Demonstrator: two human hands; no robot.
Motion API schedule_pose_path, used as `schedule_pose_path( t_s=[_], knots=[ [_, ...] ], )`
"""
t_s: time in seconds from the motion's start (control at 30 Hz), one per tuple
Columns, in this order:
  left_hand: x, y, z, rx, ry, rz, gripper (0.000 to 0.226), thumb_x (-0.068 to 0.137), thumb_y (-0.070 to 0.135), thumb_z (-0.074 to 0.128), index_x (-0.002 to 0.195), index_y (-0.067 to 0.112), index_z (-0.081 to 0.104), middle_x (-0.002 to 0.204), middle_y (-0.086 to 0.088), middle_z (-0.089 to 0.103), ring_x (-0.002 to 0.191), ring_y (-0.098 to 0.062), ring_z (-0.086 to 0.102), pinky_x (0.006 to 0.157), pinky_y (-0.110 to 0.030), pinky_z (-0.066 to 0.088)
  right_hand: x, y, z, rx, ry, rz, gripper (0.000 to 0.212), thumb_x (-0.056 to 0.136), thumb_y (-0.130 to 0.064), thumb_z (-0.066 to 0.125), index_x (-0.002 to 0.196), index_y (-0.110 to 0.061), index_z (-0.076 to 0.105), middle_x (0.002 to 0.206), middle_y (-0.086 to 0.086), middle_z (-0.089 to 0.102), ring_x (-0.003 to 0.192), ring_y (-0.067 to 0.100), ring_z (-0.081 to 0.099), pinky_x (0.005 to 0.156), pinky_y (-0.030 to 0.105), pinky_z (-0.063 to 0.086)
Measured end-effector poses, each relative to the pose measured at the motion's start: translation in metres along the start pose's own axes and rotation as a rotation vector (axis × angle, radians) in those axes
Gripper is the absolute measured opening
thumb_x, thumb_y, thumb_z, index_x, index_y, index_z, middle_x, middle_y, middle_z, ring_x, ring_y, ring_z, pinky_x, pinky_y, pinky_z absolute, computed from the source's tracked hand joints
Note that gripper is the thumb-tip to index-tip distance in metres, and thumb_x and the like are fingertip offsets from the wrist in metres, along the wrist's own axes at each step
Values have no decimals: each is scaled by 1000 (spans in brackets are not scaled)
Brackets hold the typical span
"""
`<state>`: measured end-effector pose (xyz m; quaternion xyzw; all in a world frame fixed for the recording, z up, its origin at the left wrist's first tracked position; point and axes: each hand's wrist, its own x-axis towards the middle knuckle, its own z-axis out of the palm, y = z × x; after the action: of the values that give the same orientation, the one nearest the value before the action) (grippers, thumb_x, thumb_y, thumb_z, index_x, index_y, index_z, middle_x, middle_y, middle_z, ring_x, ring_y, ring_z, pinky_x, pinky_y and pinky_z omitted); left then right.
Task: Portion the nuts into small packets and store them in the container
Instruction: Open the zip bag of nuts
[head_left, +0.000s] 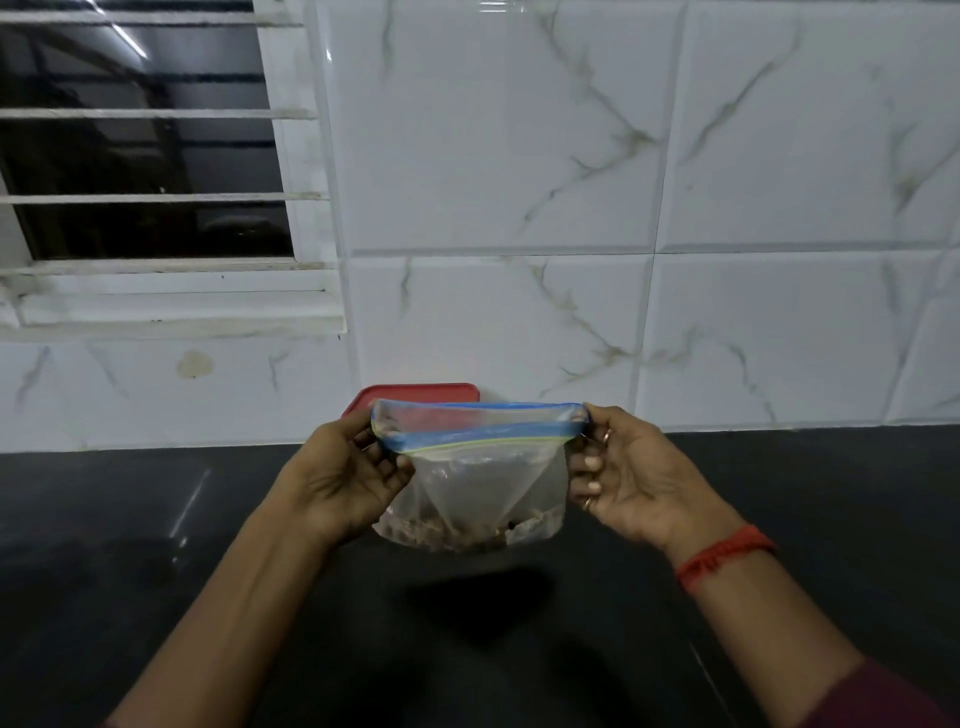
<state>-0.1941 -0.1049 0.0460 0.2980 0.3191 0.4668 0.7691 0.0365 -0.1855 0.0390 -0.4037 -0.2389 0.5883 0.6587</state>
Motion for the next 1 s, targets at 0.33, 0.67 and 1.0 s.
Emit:
schedule_pose_path(
  t_s=[0.33,0.67,1.0],
  knots=[
    [-3,-1,-1,172,-69,43,17,86,24,70,96,10,69,83,-7,65,72,-19,64,57,-27,60,2,-2,3,-151,38,-105,23,78,-22,77,95,-11,65,69,3,57,55,12,55,48,25,53],
    [4,-17,2,274,-58,69,31,80,-8,67,108,6,69,89,-13,75,77,-23,72,65,-29,63,8,7,-3,-202,0,-123,11,87,-4,69,96,-6,72,77,7,73,64,12,70,57,23,60],
    [2,-15,3,-46,-112,-4,42,66,-13,60,108,-7,67,102,-21,74,78,-24,77,74,-32,62,7,5,2,250,37,-79,35,85,22,54,99,-10,48,75,20,72,66,24,74,65,38,63]
  ],
)
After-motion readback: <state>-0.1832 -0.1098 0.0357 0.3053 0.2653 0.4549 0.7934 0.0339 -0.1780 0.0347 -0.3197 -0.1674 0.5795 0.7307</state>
